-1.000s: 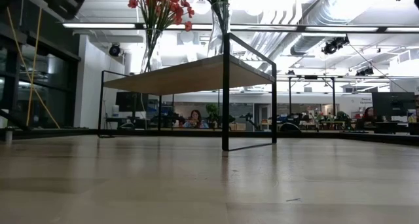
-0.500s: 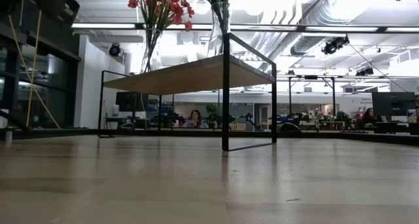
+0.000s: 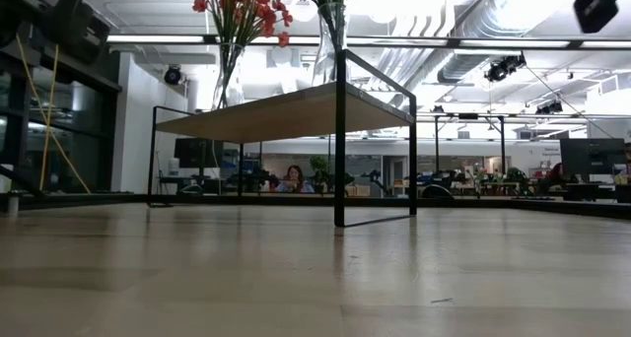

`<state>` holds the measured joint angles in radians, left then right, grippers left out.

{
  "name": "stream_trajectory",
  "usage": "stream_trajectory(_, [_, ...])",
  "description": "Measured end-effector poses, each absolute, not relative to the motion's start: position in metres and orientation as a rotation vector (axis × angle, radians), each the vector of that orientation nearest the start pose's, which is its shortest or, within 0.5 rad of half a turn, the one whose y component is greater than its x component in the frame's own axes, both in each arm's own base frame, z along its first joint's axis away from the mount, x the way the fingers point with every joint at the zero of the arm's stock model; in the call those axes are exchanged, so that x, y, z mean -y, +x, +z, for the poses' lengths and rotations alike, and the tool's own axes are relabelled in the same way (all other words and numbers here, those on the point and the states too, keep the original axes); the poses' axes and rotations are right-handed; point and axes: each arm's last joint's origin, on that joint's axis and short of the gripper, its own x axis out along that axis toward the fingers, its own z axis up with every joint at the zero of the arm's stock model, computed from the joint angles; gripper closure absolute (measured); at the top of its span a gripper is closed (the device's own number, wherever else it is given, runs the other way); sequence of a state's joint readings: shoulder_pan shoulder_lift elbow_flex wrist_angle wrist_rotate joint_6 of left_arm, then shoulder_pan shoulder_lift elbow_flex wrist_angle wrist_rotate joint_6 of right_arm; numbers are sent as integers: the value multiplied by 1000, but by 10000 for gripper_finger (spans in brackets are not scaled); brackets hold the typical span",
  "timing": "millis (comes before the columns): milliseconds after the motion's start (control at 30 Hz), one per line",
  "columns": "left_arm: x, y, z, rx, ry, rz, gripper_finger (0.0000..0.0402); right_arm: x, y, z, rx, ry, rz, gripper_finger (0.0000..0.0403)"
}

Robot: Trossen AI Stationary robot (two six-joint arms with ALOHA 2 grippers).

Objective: Pick and place flowers into a vace then onto a shelf
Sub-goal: Return to home position

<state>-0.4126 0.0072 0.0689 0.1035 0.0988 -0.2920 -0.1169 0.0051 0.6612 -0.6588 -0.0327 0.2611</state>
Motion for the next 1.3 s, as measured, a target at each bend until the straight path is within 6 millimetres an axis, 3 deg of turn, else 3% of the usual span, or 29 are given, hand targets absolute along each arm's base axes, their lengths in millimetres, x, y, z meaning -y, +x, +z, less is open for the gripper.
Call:
stream_trajectory(667, [41, 83, 193, 51, -284, -583, 64, 5, 58, 258, 81, 279, -30, 356])
stream_trajectory(1300, [42, 83, 191, 47, -240, -594, 64, 8, 84, 212, 95, 308, -43, 353])
